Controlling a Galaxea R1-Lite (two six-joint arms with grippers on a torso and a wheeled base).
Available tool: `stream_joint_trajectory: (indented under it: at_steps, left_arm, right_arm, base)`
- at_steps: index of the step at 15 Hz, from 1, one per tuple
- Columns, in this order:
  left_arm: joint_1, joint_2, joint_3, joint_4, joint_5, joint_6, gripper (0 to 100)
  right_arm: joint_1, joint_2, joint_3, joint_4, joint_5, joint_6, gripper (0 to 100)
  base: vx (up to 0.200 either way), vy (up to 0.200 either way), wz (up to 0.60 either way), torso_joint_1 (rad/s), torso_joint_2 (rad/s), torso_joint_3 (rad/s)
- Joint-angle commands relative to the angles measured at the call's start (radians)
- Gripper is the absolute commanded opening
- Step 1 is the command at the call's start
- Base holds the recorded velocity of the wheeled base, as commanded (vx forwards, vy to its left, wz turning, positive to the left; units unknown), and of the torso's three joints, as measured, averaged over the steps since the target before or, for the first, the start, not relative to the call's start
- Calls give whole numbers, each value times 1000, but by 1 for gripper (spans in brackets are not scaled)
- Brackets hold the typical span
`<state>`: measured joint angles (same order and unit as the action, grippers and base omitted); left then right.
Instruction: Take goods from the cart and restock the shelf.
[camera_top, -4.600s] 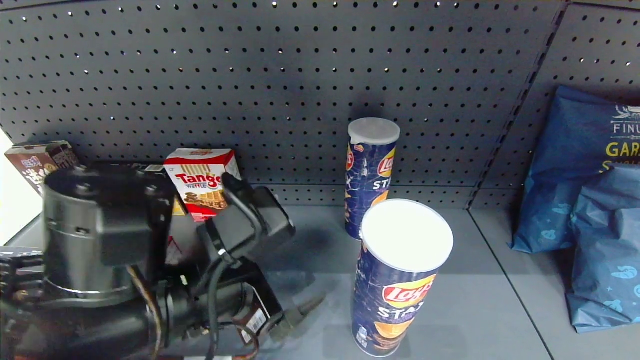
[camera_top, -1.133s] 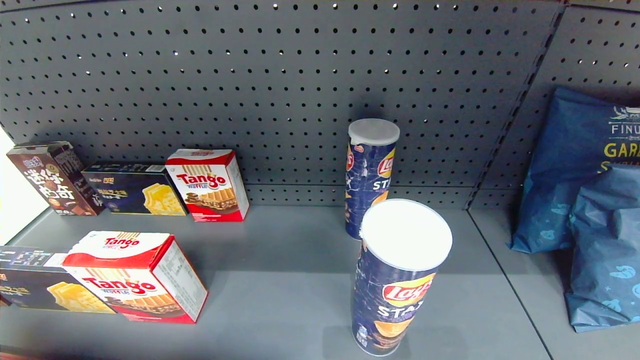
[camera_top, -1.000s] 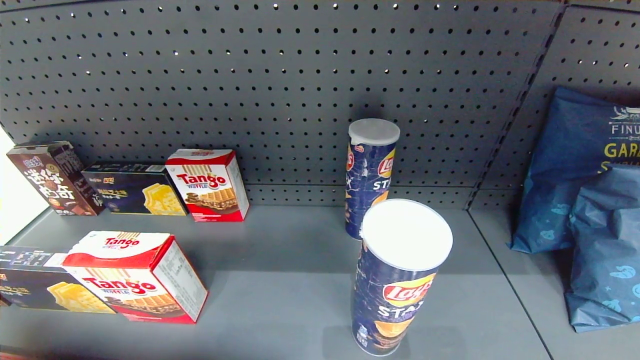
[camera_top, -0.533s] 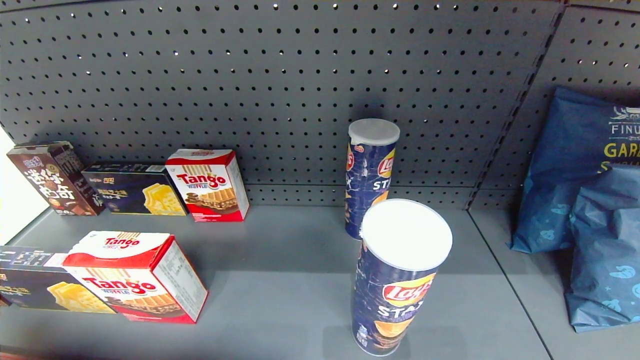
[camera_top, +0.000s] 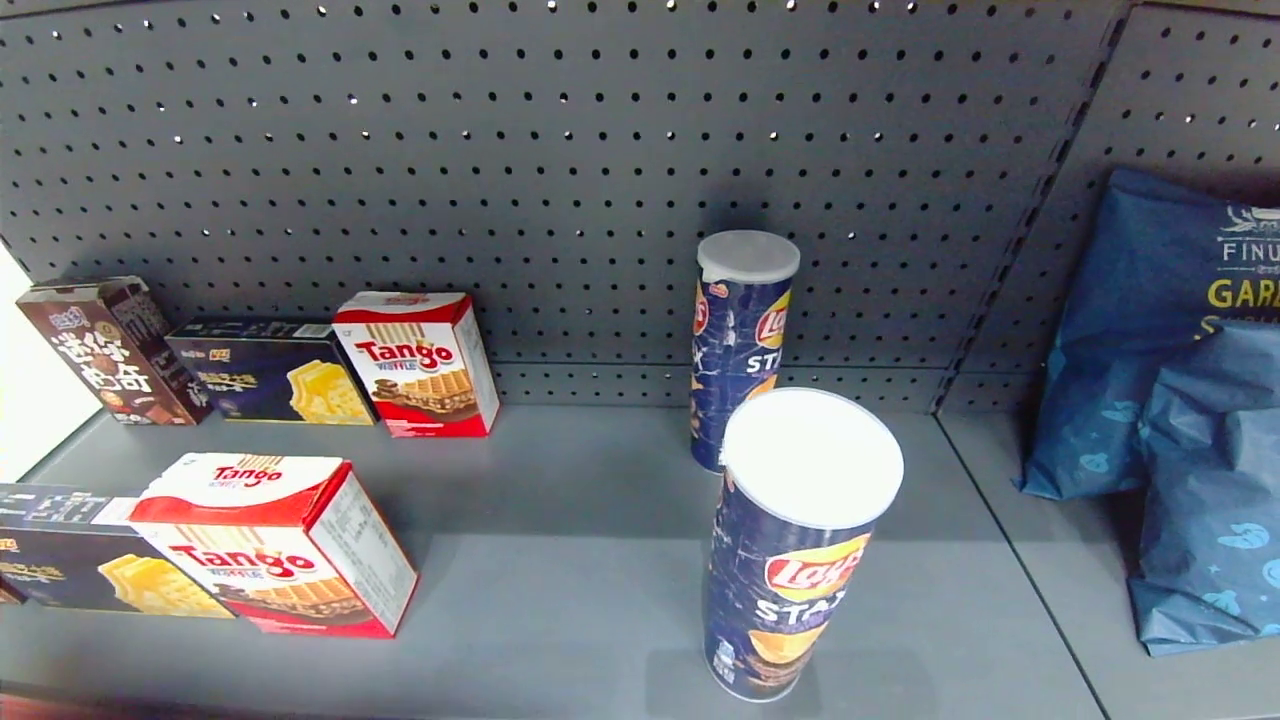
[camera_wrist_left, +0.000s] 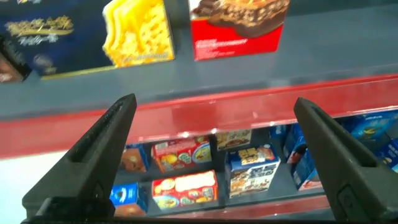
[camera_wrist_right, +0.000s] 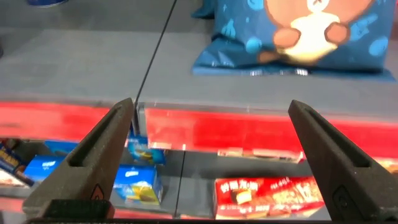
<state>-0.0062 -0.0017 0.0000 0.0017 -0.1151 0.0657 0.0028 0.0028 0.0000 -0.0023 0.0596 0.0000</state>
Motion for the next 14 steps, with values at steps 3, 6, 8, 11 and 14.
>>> stream_joint_trajectory:
  at_steps: [3, 6, 8, 11, 14]
  left_arm:
    - [0, 2, 0, 0, 3, 17, 100]
    - [0, 2, 0, 0, 20, 19, 100]
    - [0, 2, 0, 0, 20, 19, 100]
    - [0, 2, 0, 0, 48, -6, 100]
    - [0, 2, -2, 0, 48, -11, 100]
  right_arm:
    - [0, -3, 0, -1, 0, -2, 100]
    - [0, -3, 0, -1, 0, -2, 100]
    - [0, -3, 0, -1, 0, -2, 100]
    - [0, -3, 0, -1, 0, -2, 100]
    - [0, -3, 0, -1, 0, -2, 100]
  base:
    - [0, 0, 0, 0, 0, 0]
    - [0, -67, 0, -4, -2, 2]
    - [0, 0, 0, 0, 0, 0]
    - [0, -67, 0, 7, 1, -2]
    - [0, -67, 0, 2, 1, 2]
